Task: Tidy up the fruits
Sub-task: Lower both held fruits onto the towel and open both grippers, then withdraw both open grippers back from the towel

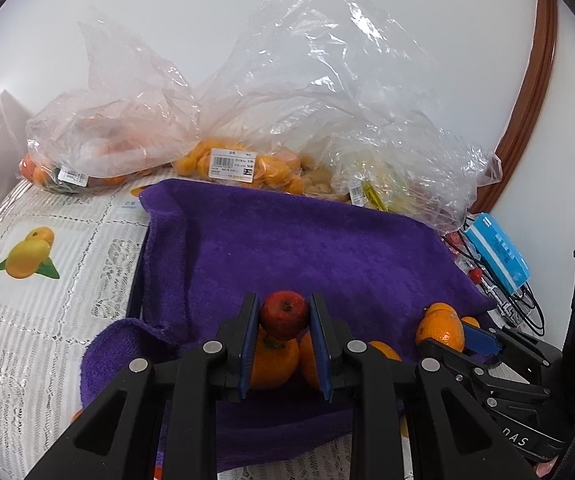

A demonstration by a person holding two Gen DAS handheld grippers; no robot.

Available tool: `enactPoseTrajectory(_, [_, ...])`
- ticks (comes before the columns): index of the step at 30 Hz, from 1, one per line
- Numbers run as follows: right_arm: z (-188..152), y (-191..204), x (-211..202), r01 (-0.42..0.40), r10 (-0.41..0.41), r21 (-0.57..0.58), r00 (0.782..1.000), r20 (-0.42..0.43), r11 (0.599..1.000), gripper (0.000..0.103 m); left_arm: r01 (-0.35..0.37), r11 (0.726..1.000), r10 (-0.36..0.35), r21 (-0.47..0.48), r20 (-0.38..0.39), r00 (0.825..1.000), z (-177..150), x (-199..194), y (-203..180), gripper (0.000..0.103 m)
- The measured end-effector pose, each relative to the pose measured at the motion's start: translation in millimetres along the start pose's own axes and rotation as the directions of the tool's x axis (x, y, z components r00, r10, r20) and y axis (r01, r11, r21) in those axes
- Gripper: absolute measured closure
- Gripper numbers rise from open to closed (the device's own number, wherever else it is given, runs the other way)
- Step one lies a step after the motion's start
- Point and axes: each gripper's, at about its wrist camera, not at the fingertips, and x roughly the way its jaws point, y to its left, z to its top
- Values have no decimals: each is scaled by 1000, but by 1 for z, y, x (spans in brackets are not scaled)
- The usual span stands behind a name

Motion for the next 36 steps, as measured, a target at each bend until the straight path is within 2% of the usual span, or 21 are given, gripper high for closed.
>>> enactPoseTrajectory(4, [-1, 1, 1, 5, -5, -8, 1000, -14, 1000, 59, 1, 1000, -1, 21, 5, 1000, -1, -1, -4, 79])
enactPoseTrajectory(12, [-1, 1, -10, 30, -29, -26, 999, 41, 999, 59, -8, 999, 7, 53, 11, 1000, -2, 0, -9, 79])
enactPoseTrajectory(20, [-2, -1, -11, 36, -35, -19, 998, 45, 999, 59, -11, 997, 10, 70, 9, 1000, -4, -2, -11, 70])
enactPoseTrajectory(22, [-1, -2, -13, 40, -39, -17, 998, 51, 999, 59, -15, 997, 14, 70, 11, 1000, -4, -3, -11, 64])
enactPoseTrajectory(36, [-4, -11, -30, 60, -65, 49, 994, 93, 997, 59, -37, 996, 33, 76, 58, 998, -9, -25, -13, 60])
